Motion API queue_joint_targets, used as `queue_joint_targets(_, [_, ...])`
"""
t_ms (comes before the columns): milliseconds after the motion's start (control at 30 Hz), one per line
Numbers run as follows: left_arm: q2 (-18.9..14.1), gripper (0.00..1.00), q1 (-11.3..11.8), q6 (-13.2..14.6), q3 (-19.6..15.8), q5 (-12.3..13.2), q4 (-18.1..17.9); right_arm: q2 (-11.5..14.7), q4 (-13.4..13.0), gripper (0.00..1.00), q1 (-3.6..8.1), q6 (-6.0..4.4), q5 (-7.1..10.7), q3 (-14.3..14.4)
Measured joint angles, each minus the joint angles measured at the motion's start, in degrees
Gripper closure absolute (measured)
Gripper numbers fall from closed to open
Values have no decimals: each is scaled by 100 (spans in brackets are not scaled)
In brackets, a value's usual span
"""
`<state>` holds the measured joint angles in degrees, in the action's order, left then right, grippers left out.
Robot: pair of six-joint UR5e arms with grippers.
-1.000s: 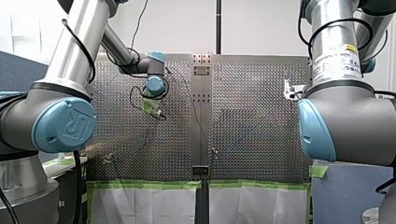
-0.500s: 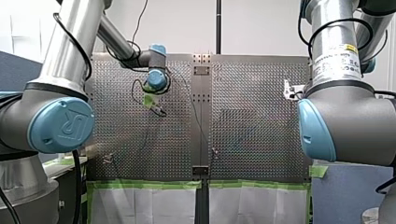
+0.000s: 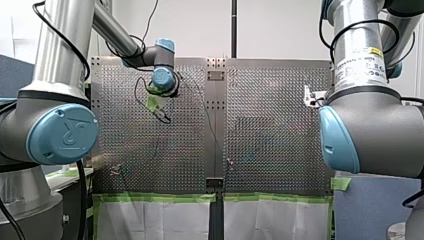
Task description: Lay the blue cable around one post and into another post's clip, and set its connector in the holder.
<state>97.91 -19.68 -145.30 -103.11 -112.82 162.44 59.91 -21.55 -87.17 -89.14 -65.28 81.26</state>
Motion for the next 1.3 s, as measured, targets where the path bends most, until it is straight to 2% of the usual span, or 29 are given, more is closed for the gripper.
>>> queue_joint_targets(167, [-272,0,-2,267,-170,-266,243,0,0,0,0,0,5,0])
queue_joint_targets(467, [-706,0,-17,701,-145,-679,677,0,-2,0,8,0,7,-1])
queue_joint_targets(567, [-830,0,-41,824,-49,-650,798,0,-3,0,9,0,9,-1])
queue_joint_targets(833, [-1242,0,-167,1238,350,-299,1214,0,0,0,-3,0,9,0])
queue_joint_targets(933, [-1337,0,-219,1388,445,-245,1363,0,0,0,-5,0,11,0])
queue_joint_targets(1133, [-1274,0,-305,1711,499,-224,1684,0,0,0,-10,6,13,-1])
queue_joint_targets(1300, [-1113,0,-377,1965,544,-354,1941,0,0,0,-14,10,15,-1])
